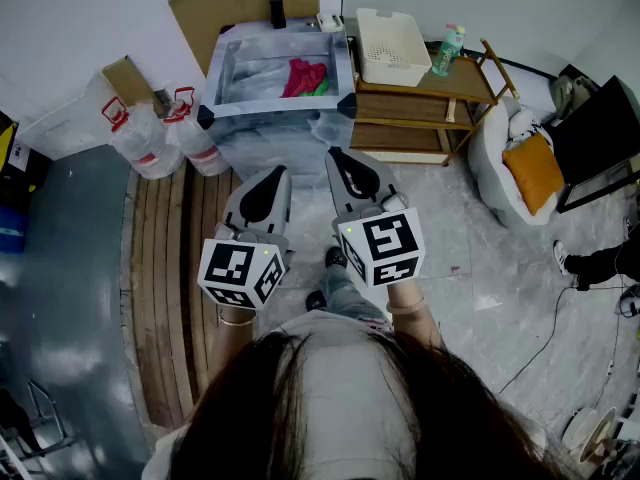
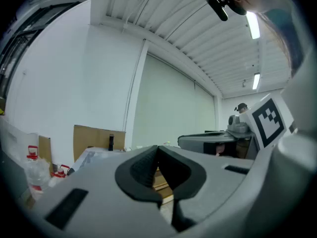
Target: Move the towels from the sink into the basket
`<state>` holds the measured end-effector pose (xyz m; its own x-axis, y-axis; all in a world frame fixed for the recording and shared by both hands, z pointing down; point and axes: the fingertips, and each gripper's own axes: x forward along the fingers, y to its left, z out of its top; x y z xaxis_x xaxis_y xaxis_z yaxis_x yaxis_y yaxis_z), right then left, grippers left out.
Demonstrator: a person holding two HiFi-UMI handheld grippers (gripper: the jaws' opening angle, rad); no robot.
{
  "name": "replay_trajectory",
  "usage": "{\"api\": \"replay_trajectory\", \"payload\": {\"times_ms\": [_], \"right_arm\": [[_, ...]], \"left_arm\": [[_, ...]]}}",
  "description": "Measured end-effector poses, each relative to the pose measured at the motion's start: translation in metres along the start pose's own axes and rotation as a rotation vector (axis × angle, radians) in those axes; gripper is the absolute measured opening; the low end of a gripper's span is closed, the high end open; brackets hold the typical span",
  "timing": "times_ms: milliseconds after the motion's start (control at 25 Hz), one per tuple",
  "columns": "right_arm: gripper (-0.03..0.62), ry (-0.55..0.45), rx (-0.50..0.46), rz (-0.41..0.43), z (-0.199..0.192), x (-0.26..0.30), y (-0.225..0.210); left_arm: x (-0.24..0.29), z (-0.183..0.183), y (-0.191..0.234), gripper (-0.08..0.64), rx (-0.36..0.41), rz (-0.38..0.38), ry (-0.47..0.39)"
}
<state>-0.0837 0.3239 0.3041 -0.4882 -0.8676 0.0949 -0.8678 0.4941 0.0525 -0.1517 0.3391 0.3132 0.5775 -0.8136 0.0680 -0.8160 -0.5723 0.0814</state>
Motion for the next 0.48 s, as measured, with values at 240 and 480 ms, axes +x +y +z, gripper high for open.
{"api": "replay_trajectory", "payload": {"times_ms": [240, 480], "right_arm": [[0.026, -0.012, 0.031, -0.008, -0.002, 0.032, -0.033], [0.026, 0.006, 0.022, 0.015, -0.008, 0.074, -0.071]], "left_arm": [[0.044, 0.006, 0.023, 0.005, 0.014, 0.015, 0.004], [0.096, 0.013, 0.047, 0.005, 0.016, 0.045, 0.009]]}}
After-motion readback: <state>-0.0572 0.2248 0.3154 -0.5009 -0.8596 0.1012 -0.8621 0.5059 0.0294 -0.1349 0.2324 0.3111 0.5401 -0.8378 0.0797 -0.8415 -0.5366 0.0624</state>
